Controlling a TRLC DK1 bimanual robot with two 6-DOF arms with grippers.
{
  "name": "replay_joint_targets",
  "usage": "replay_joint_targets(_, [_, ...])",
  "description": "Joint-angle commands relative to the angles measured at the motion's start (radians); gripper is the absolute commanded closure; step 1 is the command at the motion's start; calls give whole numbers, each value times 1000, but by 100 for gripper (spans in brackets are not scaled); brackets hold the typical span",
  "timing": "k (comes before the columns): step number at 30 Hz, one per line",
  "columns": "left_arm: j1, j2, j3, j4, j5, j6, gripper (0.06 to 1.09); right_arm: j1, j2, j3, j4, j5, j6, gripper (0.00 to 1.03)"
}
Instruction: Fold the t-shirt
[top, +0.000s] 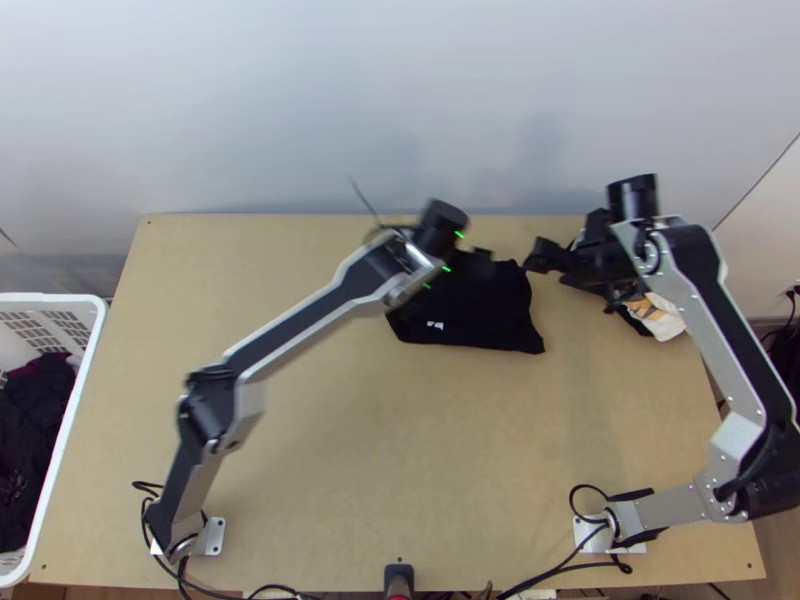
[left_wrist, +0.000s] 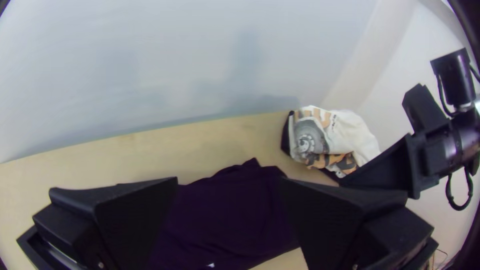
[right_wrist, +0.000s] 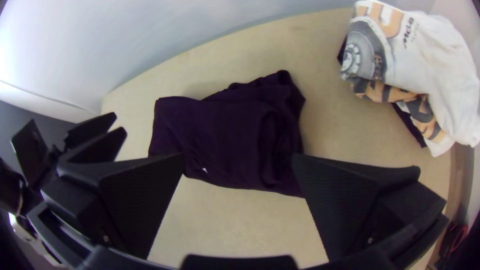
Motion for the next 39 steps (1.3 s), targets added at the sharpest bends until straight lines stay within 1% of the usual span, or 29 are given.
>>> replay_joint_targets(1, [129,-211,-176,-133,8,30,10,135,109,38,40,0,-1,4])
replay_joint_targets(3, [152,-257,-283,-109,8,30,10,177,152,63,63,0,-4,4])
replay_joint_targets(7, [159,-314,-481,-13,6,30,10,237,256,136,86,0,-2,4])
replay_joint_targets(9, [156,-305,-530,10,8,30,10,244,310,145,86,0,-2,4])
replay_joint_targets(12, [152,-263,-551,29,3,30,10,238,338,79,91,0,-22,4])
replay_joint_targets(17, [147,-194,-532,42,0,30,10,178,325,-126,190,0,-39,4])
replay_joint_targets(21, [145,-150,-478,42,-3,32,10,137,321,-215,209,1,-51,4])
replay_joint_targets(25, [150,-99,-395,40,-3,41,10,120,301,-286,242,1,-51,4])
replay_joint_targets(29, [159,-44,-334,29,-3,52,10,102,272,-298,242,1,-50,4])
replay_joint_targets(32, [170,-15,-301,28,-3,50,10,79,212,-287,230,0,-44,4])
replay_joint_targets(36, [188,26,-200,31,-8,2,10,53,118,-263,227,0,-34,4])
replay_joint_targets(39, [182,77,-122,19,-6,-13,10,45,58,-241,226,-2,-28,4])
